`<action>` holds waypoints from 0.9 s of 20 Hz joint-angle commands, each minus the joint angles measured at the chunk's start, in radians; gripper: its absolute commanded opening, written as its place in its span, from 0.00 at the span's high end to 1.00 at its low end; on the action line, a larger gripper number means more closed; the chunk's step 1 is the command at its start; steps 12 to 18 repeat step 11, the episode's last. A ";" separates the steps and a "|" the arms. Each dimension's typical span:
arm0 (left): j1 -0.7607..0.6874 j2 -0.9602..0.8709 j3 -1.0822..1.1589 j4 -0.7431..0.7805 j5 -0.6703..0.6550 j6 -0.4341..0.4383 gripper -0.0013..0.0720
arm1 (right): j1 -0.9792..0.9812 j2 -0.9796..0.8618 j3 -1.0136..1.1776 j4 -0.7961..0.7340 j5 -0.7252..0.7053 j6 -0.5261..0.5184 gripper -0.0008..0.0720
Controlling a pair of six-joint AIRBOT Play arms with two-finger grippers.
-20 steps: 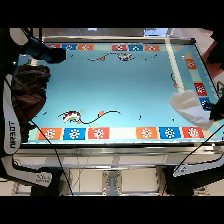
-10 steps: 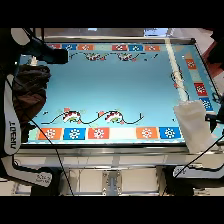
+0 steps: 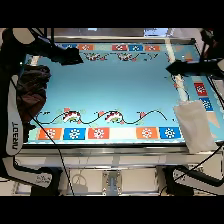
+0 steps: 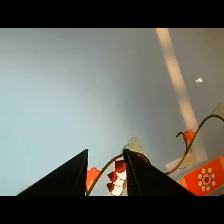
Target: Fold the shirts.
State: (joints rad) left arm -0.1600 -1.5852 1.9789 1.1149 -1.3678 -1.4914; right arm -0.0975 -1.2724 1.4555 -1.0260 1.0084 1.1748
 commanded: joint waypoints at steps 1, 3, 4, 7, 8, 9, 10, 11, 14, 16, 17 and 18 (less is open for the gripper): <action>-0.015 -0.001 0.001 -0.025 -0.079 0.003 0.59 | 0.185 -0.005 0.005 -0.079 -0.140 -0.177 0.40; -0.015 -0.001 0.001 -0.026 -0.082 0.003 0.59 | 0.244 -0.006 0.005 -0.253 -0.153 -0.183 0.48; -0.015 -0.001 0.001 -0.025 -0.082 0.003 0.60 | 0.260 -0.006 0.005 -0.328 -0.154 -0.183 0.48; -0.015 -0.001 0.001 -0.025 -0.072 0.003 0.60 | 0.266 -0.006 0.005 -0.362 -0.154 -0.181 0.48; -0.015 -0.001 0.001 -0.026 -0.067 0.002 0.59 | 0.266 -0.006 0.005 -0.362 -0.155 -0.181 0.48; -0.015 -0.001 0.001 -0.026 -0.068 -0.004 0.60 | 0.266 -0.006 0.005 -0.362 -0.154 -0.181 0.48; -0.015 -0.001 0.001 -0.026 -0.074 -0.004 0.59 | 0.266 -0.006 0.005 -0.362 -0.154 -0.181 0.48; -0.015 -0.001 0.001 -0.025 -0.080 -0.004 0.59 | 0.266 -0.006 0.005 -0.362 -0.154 -0.181 0.48; -0.015 -0.001 0.001 -0.025 -0.080 -0.004 0.59 | 0.266 -0.006 0.005 -0.362 -0.154 -0.181 0.48; -0.015 -0.001 0.001 -0.025 -0.080 -0.004 0.59 | 0.266 -0.006 0.005 -0.362 -0.154 -0.181 0.48; -0.015 -0.001 0.001 -0.025 -0.080 -0.004 0.59 | 0.266 -0.006 0.005 -0.362 -0.154 -0.181 0.48; -0.015 -0.001 0.001 -0.025 -0.080 -0.004 0.59 | 0.266 -0.006 0.005 -0.362 -0.154 -0.181 0.48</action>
